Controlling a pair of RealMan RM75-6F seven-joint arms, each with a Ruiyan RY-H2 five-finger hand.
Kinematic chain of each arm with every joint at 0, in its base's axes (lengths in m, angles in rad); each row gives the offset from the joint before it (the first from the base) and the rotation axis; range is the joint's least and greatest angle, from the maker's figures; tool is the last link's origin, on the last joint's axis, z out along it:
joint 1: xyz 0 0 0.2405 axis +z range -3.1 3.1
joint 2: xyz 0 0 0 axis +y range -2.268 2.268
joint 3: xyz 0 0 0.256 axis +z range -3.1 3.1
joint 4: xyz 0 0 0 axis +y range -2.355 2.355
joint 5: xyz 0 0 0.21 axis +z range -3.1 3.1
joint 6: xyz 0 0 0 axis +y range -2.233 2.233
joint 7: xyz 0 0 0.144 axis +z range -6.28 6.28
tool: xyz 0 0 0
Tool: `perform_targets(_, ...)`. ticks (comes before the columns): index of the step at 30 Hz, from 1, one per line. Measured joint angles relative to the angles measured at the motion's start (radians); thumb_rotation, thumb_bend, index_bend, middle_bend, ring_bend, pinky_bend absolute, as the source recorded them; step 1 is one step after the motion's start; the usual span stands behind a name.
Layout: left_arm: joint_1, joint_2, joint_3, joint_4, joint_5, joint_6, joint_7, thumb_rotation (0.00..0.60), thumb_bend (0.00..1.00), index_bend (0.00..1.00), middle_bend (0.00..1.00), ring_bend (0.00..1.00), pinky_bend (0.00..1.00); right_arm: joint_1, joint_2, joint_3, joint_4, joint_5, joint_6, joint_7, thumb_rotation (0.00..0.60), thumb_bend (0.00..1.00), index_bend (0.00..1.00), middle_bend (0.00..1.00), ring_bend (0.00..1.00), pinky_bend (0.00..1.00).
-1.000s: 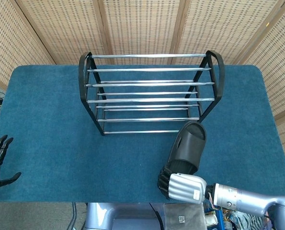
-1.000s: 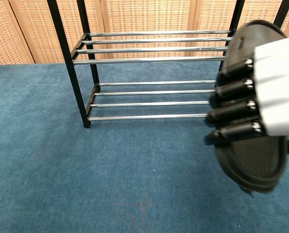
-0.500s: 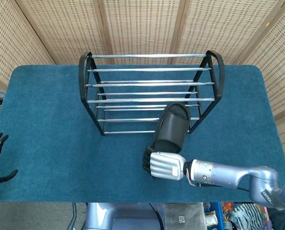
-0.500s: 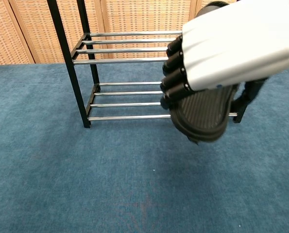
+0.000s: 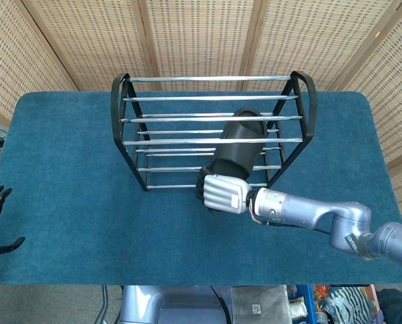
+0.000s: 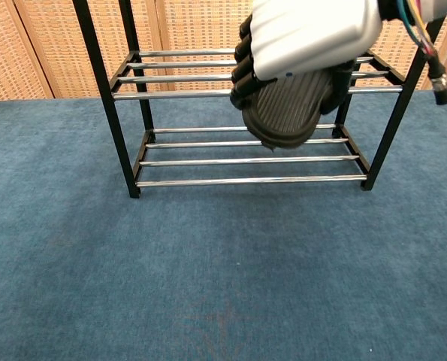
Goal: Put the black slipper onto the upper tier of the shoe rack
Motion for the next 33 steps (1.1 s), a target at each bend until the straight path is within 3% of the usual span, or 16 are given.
perform_targets(12,-0.007,0.002,-0.004,0.005,-0.013,-0.012,-0.009,0.6,0.2,0.0,0.0,0.0,0.0,0.034,-0.003,0.02,0.055,0.083,-0.045,-0.041,0.6,0.85,0.49,0.31,0.21,0.42)
perform_targets(33,-0.008,0.001,-0.002,0.002,-0.016,-0.01,-0.004,0.6,0.2,0.0,0.0,0.0,0.0,0.044,-0.018,-0.02,0.07,0.116,-0.047,-0.075,0.6,0.84,0.46,0.26,0.17,0.42)
